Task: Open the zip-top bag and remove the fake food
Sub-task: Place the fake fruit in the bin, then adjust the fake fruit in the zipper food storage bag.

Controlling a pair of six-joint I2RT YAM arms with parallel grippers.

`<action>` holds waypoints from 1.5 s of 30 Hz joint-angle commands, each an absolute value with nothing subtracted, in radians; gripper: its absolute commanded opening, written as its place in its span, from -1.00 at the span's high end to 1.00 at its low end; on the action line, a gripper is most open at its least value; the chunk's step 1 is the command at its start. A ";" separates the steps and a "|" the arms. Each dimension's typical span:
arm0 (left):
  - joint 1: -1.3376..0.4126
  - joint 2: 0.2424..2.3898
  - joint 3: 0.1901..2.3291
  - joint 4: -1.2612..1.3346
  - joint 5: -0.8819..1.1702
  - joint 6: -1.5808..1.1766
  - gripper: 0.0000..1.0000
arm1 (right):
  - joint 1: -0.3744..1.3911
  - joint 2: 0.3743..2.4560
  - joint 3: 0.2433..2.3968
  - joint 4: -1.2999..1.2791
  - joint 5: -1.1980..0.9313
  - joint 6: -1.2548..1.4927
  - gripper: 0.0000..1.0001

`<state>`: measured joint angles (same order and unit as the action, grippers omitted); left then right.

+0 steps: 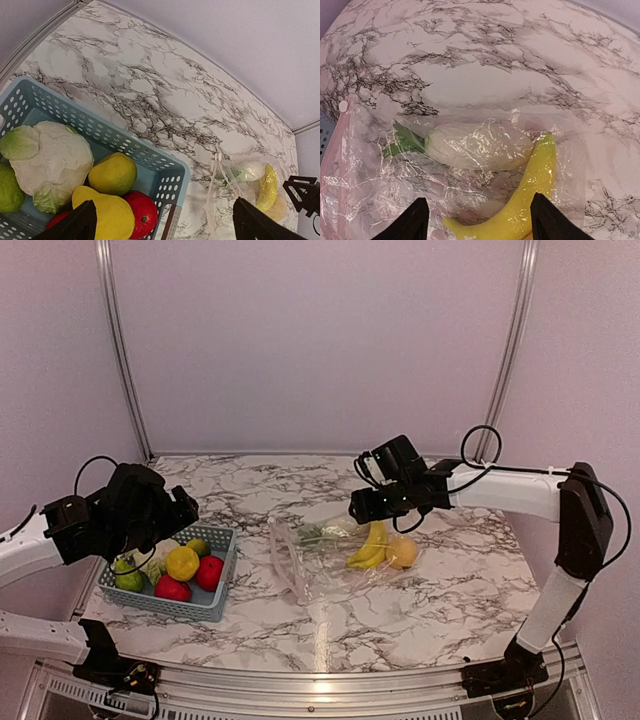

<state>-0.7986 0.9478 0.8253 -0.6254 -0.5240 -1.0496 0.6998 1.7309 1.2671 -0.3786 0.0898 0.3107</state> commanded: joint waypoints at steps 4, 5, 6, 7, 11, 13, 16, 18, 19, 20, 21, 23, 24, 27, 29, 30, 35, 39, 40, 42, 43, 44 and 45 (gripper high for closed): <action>-0.828 1.087 0.893 -0.490 -0.389 -0.874 -0.94 | 0.662 1.648 1.199 -0.405 0.124 0.324 -0.31; -0.842 1.113 0.895 -0.459 -0.371 -0.867 -0.93 | 0.658 1.641 1.190 -0.406 0.128 0.325 -0.30; -0.856 1.141 0.898 -0.425 -0.336 -0.857 -0.91 | 0.655 1.629 1.182 -0.409 0.130 0.328 -0.29; -0.866 1.173 0.903 -0.400 -0.306 -0.851 -0.87 | 0.651 1.620 1.173 -0.411 0.132 0.330 -0.28; -0.919 1.291 0.927 -0.293 -0.232 -0.842 -0.67 | 0.644 1.588 1.142 -0.419 0.146 0.332 -0.26; -0.931 1.345 0.934 -0.249 -0.198 -0.849 -0.46 | 0.640 1.574 1.131 -0.424 0.152 0.334 -0.26; -0.942 1.415 0.949 -0.209 -0.172 -0.852 -0.05 | 0.637 1.556 1.118 -0.428 0.158 0.335 -0.25; -0.944 1.453 0.959 -0.191 -0.166 -0.854 0.11 | 0.635 1.547 1.111 -0.429 0.163 0.336 -0.25; -0.944 1.472 0.964 -0.188 -0.167 -0.857 0.20 | 0.635 1.544 1.109 -0.430 0.165 0.338 -0.25; -0.944 1.487 0.969 -0.183 -0.168 -0.859 0.25 | 0.635 1.540 1.106 -0.431 0.166 0.340 -0.24; -0.946 1.500 0.972 -0.180 -0.171 -0.860 0.28 | 0.634 1.538 1.104 -0.431 0.168 0.340 -0.24; -0.945 1.522 0.977 -0.181 -0.181 -0.871 0.37 | 0.635 1.532 1.100 -0.433 0.172 0.341 -0.24; -0.945 1.535 0.976 -0.176 -0.184 -0.875 0.41 | 0.635 1.531 1.098 -0.434 0.174 0.341 -0.24; -0.946 1.561 0.969 -0.156 -0.188 -0.889 0.49 | 0.634 1.524 1.089 -0.435 0.173 0.342 -0.21; -0.945 1.583 0.970 -0.142 -0.187 -0.894 0.53 | 0.634 1.522 1.083 -0.435 0.172 0.343 -0.18; -0.946 1.595 0.972 -0.137 -0.185 -0.901 0.55 | 0.634 1.520 1.080 -0.434 0.172 0.344 -0.17; -0.945 1.644 0.970 -0.092 -0.167 -0.923 0.72 | 0.633 1.512 1.058 -0.431 0.169 0.348 -0.11; -0.945 1.687 0.982 -0.048 -0.148 -0.924 0.76 | 0.634 1.515 1.041 -0.422 0.180 0.349 -0.07; -0.945 1.698 0.988 -0.038 -0.140 -0.923 0.77 | 0.634 1.519 1.039 -0.421 0.184 0.350 -0.04; -0.946 1.723 0.996 -0.013 -0.123 -0.925 0.78 | 0.629 1.528 1.032 -0.411 0.190 0.353 0.01; -0.945 1.734 1.000 -0.011 -0.117 -0.927 0.78 | 0.626 1.534 1.028 -0.403 0.190 0.354 0.03; -0.946 1.745 1.006 -0.010 -0.109 -0.930 0.79 | 0.623 1.540 1.027 -0.399 0.190 0.355 0.05; -0.946 1.755 1.012 0.018 -0.101 -0.933 0.79 | 0.622 1.547 1.026 -0.396 0.192 0.358 0.08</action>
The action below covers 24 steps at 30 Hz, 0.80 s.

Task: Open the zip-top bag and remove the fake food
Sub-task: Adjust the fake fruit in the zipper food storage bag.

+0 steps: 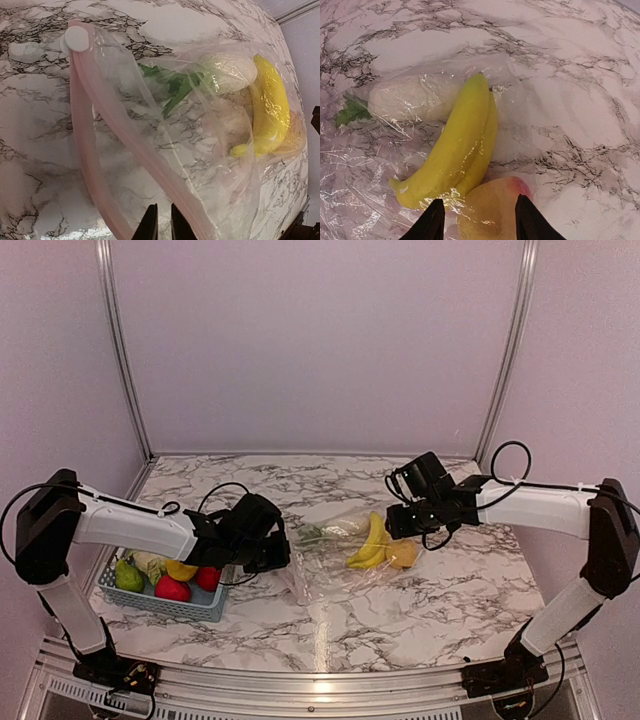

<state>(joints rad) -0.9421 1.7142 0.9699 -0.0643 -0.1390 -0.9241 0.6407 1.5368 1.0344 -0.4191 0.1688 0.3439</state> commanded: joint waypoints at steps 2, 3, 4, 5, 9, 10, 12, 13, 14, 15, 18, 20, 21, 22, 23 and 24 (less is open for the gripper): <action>-0.947 1.775 1.019 0.039 -0.083 -0.939 0.79 | 0.621 1.558 1.026 -0.394 0.193 0.360 0.12; -0.948 1.782 1.022 0.048 -0.074 -0.943 0.80 | 0.621 1.563 1.026 -0.393 0.192 0.360 0.14; -0.948 1.789 1.025 0.057 -0.065 -0.944 0.80 | 0.621 1.566 1.024 -0.391 0.193 0.359 0.15; -0.948 1.796 1.028 0.061 -0.060 -0.946 0.80 | 0.621 1.570 1.022 -0.388 0.197 0.358 0.16; -0.952 1.819 1.034 0.069 -0.046 -0.951 0.79 | 0.621 1.588 1.018 -0.386 0.200 0.352 0.19; -0.953 1.824 1.033 0.072 -0.043 -0.953 0.79 | 0.621 1.594 1.016 -0.383 0.199 0.351 0.20; -0.956 1.832 1.032 0.077 -0.036 -0.956 0.78 | 0.621 1.611 1.019 -0.375 0.201 0.345 0.21; -0.958 1.835 1.033 0.080 -0.033 -0.956 0.78 | 0.621 1.624 1.023 -0.377 0.201 0.344 0.22; -0.957 1.840 1.034 0.083 -0.030 -0.956 0.77 | 0.621 1.633 1.028 -0.377 0.202 0.341 0.23; -0.958 1.843 1.035 0.086 -0.025 -0.956 0.77 | 0.621 1.646 1.031 -0.377 0.204 0.337 0.24; -0.961 1.850 1.036 0.086 -0.021 -0.956 0.74 | 0.624 1.668 1.038 -0.384 0.225 0.329 0.25; -0.964 1.853 1.034 0.087 -0.019 -0.953 0.71 | 0.624 1.676 1.035 -0.387 0.238 0.324 0.25; -0.963 1.857 1.034 0.086 -0.016 -0.953 0.71 | 0.624 1.680 1.031 -0.387 0.238 0.322 0.25; -0.965 1.860 1.033 0.089 -0.013 -0.953 0.70 | 0.625 1.684 1.031 -0.388 0.235 0.320 0.24; -0.966 1.863 1.032 0.091 -0.010 -0.953 0.69 | 0.629 1.690 1.031 -0.387 0.232 0.317 0.24; -0.968 1.866 1.032 0.095 -0.008 -0.952 0.68 | 0.634 1.694 1.031 -0.387 0.230 0.317 0.23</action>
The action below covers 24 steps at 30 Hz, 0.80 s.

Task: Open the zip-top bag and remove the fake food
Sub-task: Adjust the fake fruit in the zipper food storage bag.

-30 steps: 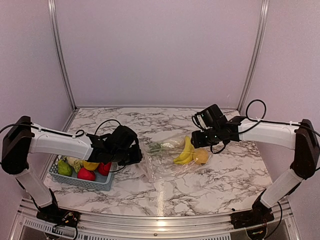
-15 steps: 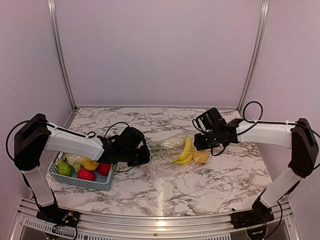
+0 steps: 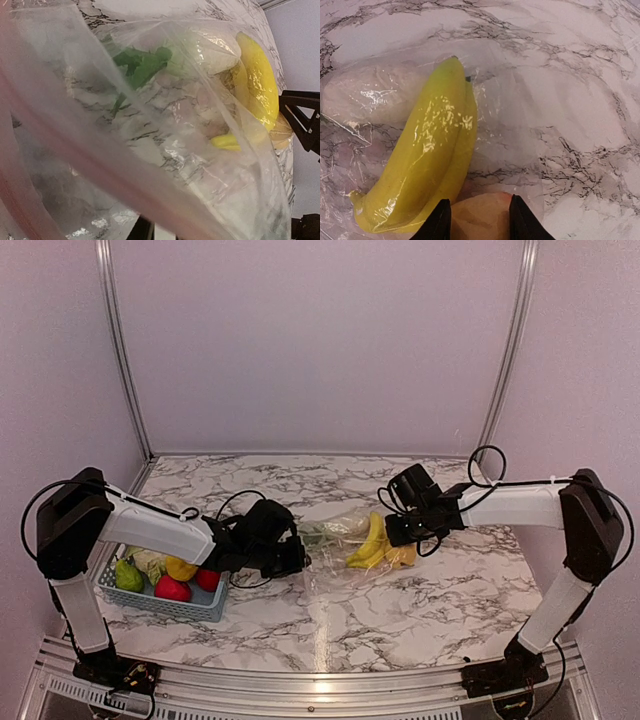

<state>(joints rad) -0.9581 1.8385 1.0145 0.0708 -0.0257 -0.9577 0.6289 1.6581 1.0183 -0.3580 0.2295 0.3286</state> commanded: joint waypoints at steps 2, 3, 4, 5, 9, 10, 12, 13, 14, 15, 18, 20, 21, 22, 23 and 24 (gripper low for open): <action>-0.969 1.872 1.034 0.100 -0.005 -0.953 0.67 | 0.648 1.705 1.034 -0.390 0.234 0.313 0.15; -0.970 1.875 1.034 0.103 -0.005 -0.952 0.67 | 0.655 1.713 1.039 -0.391 0.237 0.309 0.10; -0.971 1.878 1.035 0.105 -0.005 -0.952 0.66 | 0.662 1.719 1.042 -0.396 0.245 0.306 0.06; -0.972 1.880 1.037 0.106 -0.005 -0.951 0.66 | 0.668 1.724 1.048 -0.402 0.254 0.304 0.02; -0.974 1.877 1.034 0.103 -0.005 -0.948 0.65 | 0.671 1.702 1.068 -0.432 0.274 0.310 -0.12; -0.974 1.875 1.032 0.103 -0.005 -0.948 0.65 | 0.672 1.686 1.077 -0.441 0.277 0.309 -0.13; -0.974 1.872 1.029 0.100 -0.005 -0.946 0.64 | 0.672 1.655 1.104 -0.470 0.281 0.309 -0.14; -0.974 1.872 1.027 0.100 -0.005 -0.945 0.65 | 0.671 1.639 1.118 -0.486 0.284 0.309 -0.14; -0.974 1.870 1.026 0.100 -0.005 -0.945 0.65 | 0.670 1.621 1.129 -0.500 0.286 0.309 -0.17; -0.974 1.870 1.026 0.101 -0.005 -0.944 0.65 | 0.667 1.603 1.137 -0.510 0.282 0.309 -0.20; -0.974 1.870 1.025 0.103 -0.005 -0.940 0.65 | 0.649 1.549 1.128 -0.524 0.255 0.316 -0.32; -0.975 1.867 1.025 0.101 -0.006 -0.937 0.65 | 0.629 1.513 1.093 -0.518 0.211 0.327 -0.33; -0.975 1.866 1.025 0.101 -0.006 -0.936 0.65 | 0.619 1.496 1.070 -0.511 0.193 0.333 -0.33; -0.975 1.866 1.025 0.100 -0.007 -0.936 0.65 | 0.610 1.472 1.049 -0.502 0.180 0.342 -0.33; -0.975 1.865 1.025 0.101 -0.008 -0.934 0.65 | 0.603 1.455 1.027 -0.498 0.171 0.350 -0.31; -0.975 1.867 1.026 0.101 -0.008 -0.933 0.65 | 0.596 1.439 1.008 -0.494 0.165 0.358 -0.28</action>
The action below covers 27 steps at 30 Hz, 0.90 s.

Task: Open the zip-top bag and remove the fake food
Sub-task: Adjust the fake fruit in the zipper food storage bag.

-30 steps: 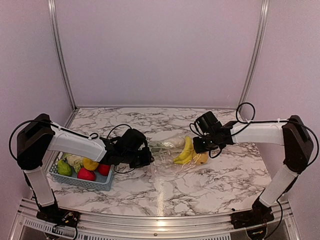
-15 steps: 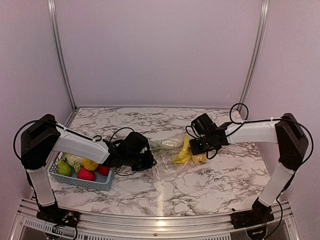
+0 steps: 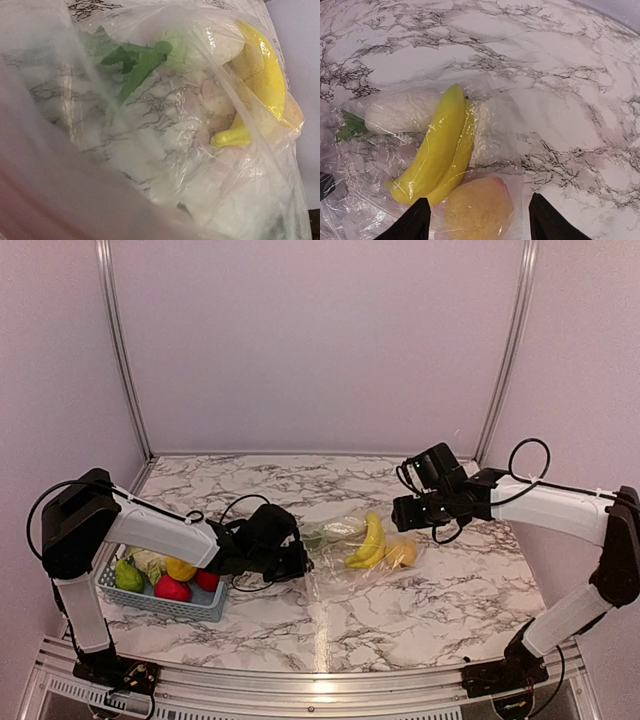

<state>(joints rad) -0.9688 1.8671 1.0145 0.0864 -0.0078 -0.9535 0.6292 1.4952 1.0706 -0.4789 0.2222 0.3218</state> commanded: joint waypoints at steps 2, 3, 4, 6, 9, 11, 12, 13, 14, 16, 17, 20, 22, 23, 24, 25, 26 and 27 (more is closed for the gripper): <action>-0.974 1.866 1.028 0.099 -0.008 -0.931 0.65 | 0.579 1.406 0.969 -0.481 0.143 0.376 -0.20; -0.975 1.867 1.029 0.099 -0.007 -0.931 0.65 | 0.567 1.387 0.950 -0.471 0.130 0.386 -0.16; -0.975 1.868 1.029 0.098 -0.006 -0.929 0.65 | 0.556 1.368 0.930 -0.459 0.116 0.394 -0.14; -0.975 1.870 1.031 0.096 -0.005 -0.928 0.65 | 0.526 1.338 0.894 -0.439 0.083 0.406 -0.06; -0.975 1.870 1.034 0.094 -0.007 -0.925 0.65 | 0.506 1.323 0.859 -0.424 0.056 0.412 0.04; -0.975 1.870 1.034 0.091 -0.008 -0.925 0.65 | 0.505 1.327 0.846 -0.421 0.051 0.413 0.07; -0.975 1.870 1.034 0.091 -0.008 -0.925 0.65 | 0.505 1.327 0.841 -0.417 0.049 0.411 0.08; -0.975 1.870 1.034 0.090 -0.008 -0.925 0.65 | 0.506 1.329 0.834 -0.411 0.046 0.413 0.09; -0.975 1.870 1.034 0.088 -0.008 -0.925 0.65 | 0.505 1.332 0.825 -0.403 0.046 0.414 0.10; -0.975 1.870 1.034 0.088 -0.009 -0.925 0.65 | 0.502 1.345 0.814 -0.393 0.054 0.415 0.14; -0.975 1.870 1.035 0.087 -0.010 -0.925 0.65 | 0.502 1.352 0.810 -0.390 0.060 0.416 0.16; -0.975 1.870 1.038 0.086 -0.011 -0.925 0.65 | 0.502 1.376 0.798 -0.378 0.091 0.421 0.25; -0.974 1.869 1.038 0.084 -0.011 -0.925 0.65 | 0.502 1.392 0.792 -0.370 0.098 0.423 0.30; -0.974 1.868 1.039 0.082 -0.012 -0.924 0.65 | 0.502 1.399 0.789 -0.362 0.094 0.423 0.31; -0.974 1.869 1.039 0.080 -0.012 -0.923 0.65 | 0.502 1.406 0.784 -0.349 0.090 0.423 0.32; -0.975 1.869 1.039 0.080 -0.012 -0.922 0.65 | 0.502 1.413 0.782 -0.344 0.087 0.421 0.32; -0.975 1.870 1.039 0.080 -0.012 -0.921 0.65 | 0.502 1.422 0.781 -0.340 0.085 0.420 0.33; -0.974 1.871 1.039 0.079 -0.012 -0.921 0.64 | 0.502 1.427 0.780 -0.338 0.084 0.416 0.33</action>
<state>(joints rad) -0.9688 1.8671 1.0145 0.0856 -0.0082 -0.9348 0.5110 1.3987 0.7860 -0.3756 0.0799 0.4160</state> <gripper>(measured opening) 0.176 0.337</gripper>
